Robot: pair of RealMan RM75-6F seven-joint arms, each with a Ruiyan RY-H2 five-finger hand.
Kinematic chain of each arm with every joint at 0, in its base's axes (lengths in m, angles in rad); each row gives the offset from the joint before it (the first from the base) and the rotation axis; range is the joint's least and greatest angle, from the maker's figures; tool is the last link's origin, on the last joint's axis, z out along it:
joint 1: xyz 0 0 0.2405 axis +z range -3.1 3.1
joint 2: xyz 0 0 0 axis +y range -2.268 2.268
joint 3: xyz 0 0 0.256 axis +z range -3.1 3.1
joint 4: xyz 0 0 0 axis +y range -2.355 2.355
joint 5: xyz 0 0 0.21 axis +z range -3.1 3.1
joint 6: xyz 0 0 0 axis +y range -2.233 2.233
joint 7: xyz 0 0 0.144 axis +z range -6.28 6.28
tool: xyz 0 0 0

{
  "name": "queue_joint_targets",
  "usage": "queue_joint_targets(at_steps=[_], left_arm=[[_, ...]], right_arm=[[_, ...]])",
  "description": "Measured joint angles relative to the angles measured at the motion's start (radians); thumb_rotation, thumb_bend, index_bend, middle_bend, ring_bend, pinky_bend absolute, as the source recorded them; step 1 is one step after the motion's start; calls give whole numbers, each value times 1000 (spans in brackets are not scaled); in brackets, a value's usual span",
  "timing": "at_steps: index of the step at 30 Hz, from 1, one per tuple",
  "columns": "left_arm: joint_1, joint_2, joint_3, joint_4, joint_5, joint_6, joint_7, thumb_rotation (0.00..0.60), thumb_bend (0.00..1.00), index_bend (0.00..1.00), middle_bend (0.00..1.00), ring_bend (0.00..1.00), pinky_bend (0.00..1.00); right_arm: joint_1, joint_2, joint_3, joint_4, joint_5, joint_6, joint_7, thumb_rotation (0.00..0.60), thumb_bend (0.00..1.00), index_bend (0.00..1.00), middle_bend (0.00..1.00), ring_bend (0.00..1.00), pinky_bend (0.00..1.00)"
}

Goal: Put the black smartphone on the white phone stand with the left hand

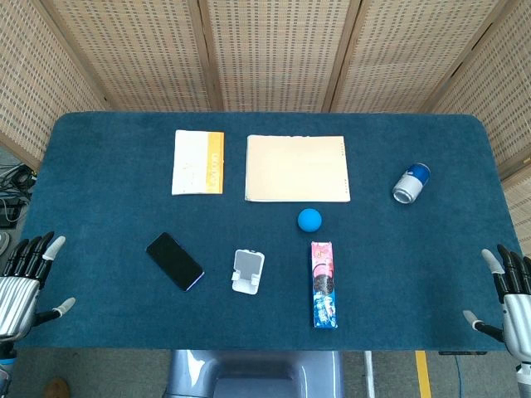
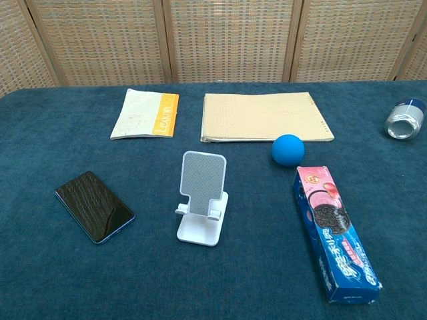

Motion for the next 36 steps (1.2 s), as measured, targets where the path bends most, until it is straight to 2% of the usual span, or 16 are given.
queue_joint_targets(at_steps=[9, 13, 16, 19, 23, 28, 32, 36], left_arm=[[-10, -6, 3, 2, -1, -23, 14, 600, 0, 0, 0, 0, 0], [-32, -3, 7, 1, 2, -67, 7, 600, 0, 0, 0, 0, 0], [-89, -5, 4, 14, 4, -163, -1, 600, 0, 0, 0, 0, 0], [-184, -17, 0, 48, 15, -311, -35, 600, 0, 0, 0, 0, 0], [-353, -61, -3, 152, 50, -517, -83, 600, 0, 0, 0, 0, 0], [-457, -144, -10, 291, 78, -606, -82, 600, 1, 22, 0, 19, 81], [-512, -201, -11, 376, 94, -637, -63, 600, 32, 122, 39, 105, 178], [-548, -227, -3, 414, 108, -649, -56, 600, 57, 170, 95, 148, 214]], right_arm=[[-1, 3, 0, -6, -1, 1, 1, 600, 0, 0, 0, 0, 0], [-1, 5, 2, -9, 0, 1, 2, 600, 0, 0, 0, 0, 0], [0, 5, 8, -8, 16, -3, 1, 600, 0, 0, 0, 0, 0], [3, 5, 15, -11, 28, -9, -7, 600, 0, 0, 0, 0, 0], [7, 2, 16, -12, 39, -21, -23, 600, 0, 0, 0, 0, 0], [12, -5, 19, -10, 55, -36, -37, 600, 0, 0, 0, 0, 0], [16, -9, 23, -7, 64, -44, -43, 600, 0, 0, 0, 0, 0], [19, -14, 22, -5, 69, -53, -52, 600, 0, 0, 0, 0, 0]])
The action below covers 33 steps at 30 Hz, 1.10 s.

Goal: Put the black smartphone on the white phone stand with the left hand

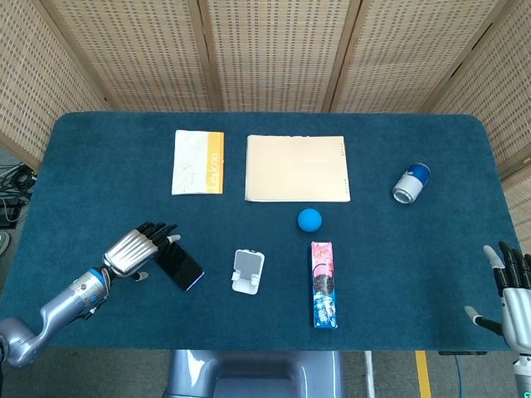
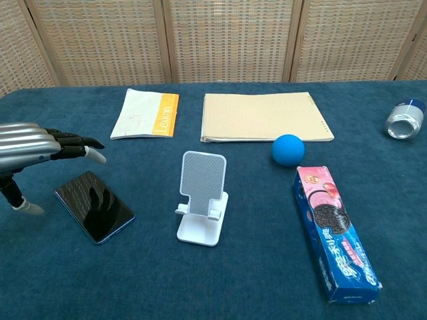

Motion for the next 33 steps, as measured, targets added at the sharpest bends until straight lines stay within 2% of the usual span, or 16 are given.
queue_joint_targets(at_steps=[5, 14, 33], left_arm=[[-36, -32, 21, 29, 25, 1, 20, 600, 57, 180, 122, 188, 236], [-81, -50, 44, 11, 18, -42, 77, 600, 57, 192, 133, 202, 250], [-151, -89, 52, -9, -48, -130, 179, 600, 71, 268, 187, 250, 300]], right_arm=[[2, -7, -2, -1, 2, -5, -14, 600, 0, 0, 0, 0, 0], [5, -6, 0, 0, 9, -10, -7, 600, 0, 0, 0, 0, 0], [9, -2, 3, 4, 25, -23, 2, 600, 0, 0, 0, 0, 0]])
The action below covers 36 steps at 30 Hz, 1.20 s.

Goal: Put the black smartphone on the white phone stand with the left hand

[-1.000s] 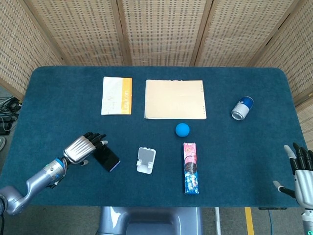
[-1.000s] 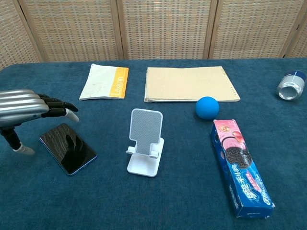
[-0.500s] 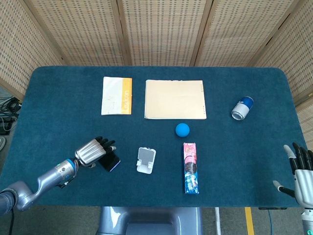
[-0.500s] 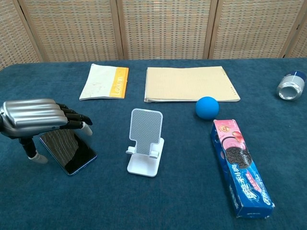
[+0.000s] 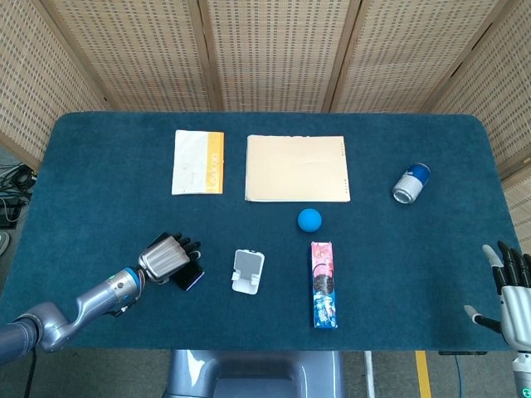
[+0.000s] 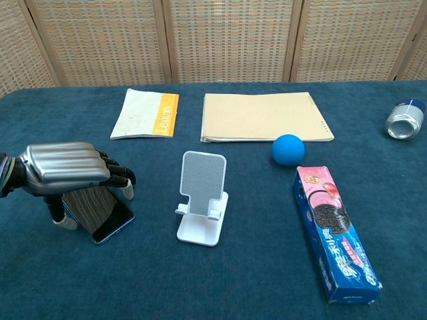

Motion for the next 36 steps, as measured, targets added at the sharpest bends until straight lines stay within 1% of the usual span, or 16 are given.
queue_joint_targets(at_steps=[4, 7, 10, 12, 15, 22, 30, 34, 36], left_arm=[[-3, -12, 5, 2, -14, -6, 27, 600, 71, 285, 202, 264, 316], [-1, -18, 9, 6, -20, 3, 34, 600, 71, 328, 243, 300, 343], [4, -30, 13, 21, -18, 27, 32, 600, 71, 442, 343, 382, 390], [10, -41, 16, 37, -15, 49, 25, 600, 71, 547, 436, 458, 439], [16, -51, 23, 59, -5, 83, 9, 600, 71, 612, 490, 505, 475], [24, -30, 28, 56, 12, 148, -20, 600, 71, 617, 496, 510, 478], [26, 41, 8, -2, 38, 241, 23, 600, 71, 613, 496, 510, 478], [25, 86, -13, -56, 86, 331, 98, 600, 70, 610, 496, 510, 478], [20, 109, -25, -77, 126, 369, 173, 600, 69, 607, 496, 510, 477]], right_arm=[[0, 2, 0, -1, 1, 0, 5, 600, 0, 0, 0, 0, 0], [0, 3, -1, -1, 0, -1, 7, 600, 0, 0, 0, 0, 0], [0, 3, -2, -1, -3, -1, 6, 600, 0, 0, 0, 0, 0], [0, 3, -3, -2, -3, -1, 7, 600, 0, 0, 0, 0, 0], [0, 4, -3, -3, -4, -1, 9, 600, 0, 0, 0, 0, 0], [-1, 6, -5, -5, -6, 0, 11, 600, 0, 0, 0, 0, 0], [-4, 15, -6, -11, -9, 5, 25, 600, 0, 0, 0, 0, 0], [-5, 19, -6, -12, -10, 6, 32, 600, 0, 0, 0, 0, 0], [-5, 20, -6, -13, -9, 4, 36, 600, 0, 0, 0, 0, 0]])
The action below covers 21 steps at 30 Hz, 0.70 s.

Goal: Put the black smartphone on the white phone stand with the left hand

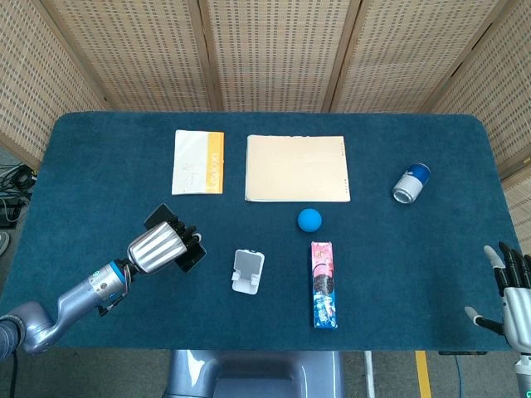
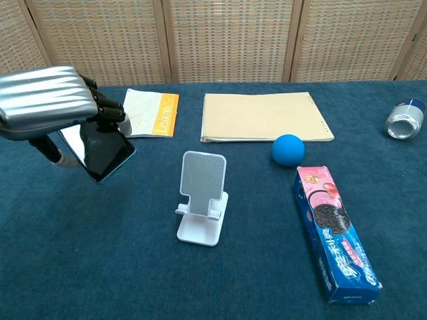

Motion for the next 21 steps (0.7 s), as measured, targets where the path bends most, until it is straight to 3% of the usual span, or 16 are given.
queue_joint_targets(at_steps=[10, 17, 21], left_arm=[[-57, 75, -72, -142, 206, 36, 464, 600, 68, 605, 494, 510, 467], [-106, 10, -114, -182, 289, -72, 719, 600, 68, 547, 447, 505, 415], [-139, -49, -124, -161, 343, -120, 786, 600, 68, 546, 443, 502, 412]], right_arm=[[0, 7, 0, -1, 3, -4, 17, 600, 0, 0, 0, 0, 0], [5, 12, 0, 5, 12, -22, 35, 600, 0, 0, 0, 0, 0], [6, 16, 1, 5, 16, -27, 47, 600, 0, 0, 0, 0, 0]])
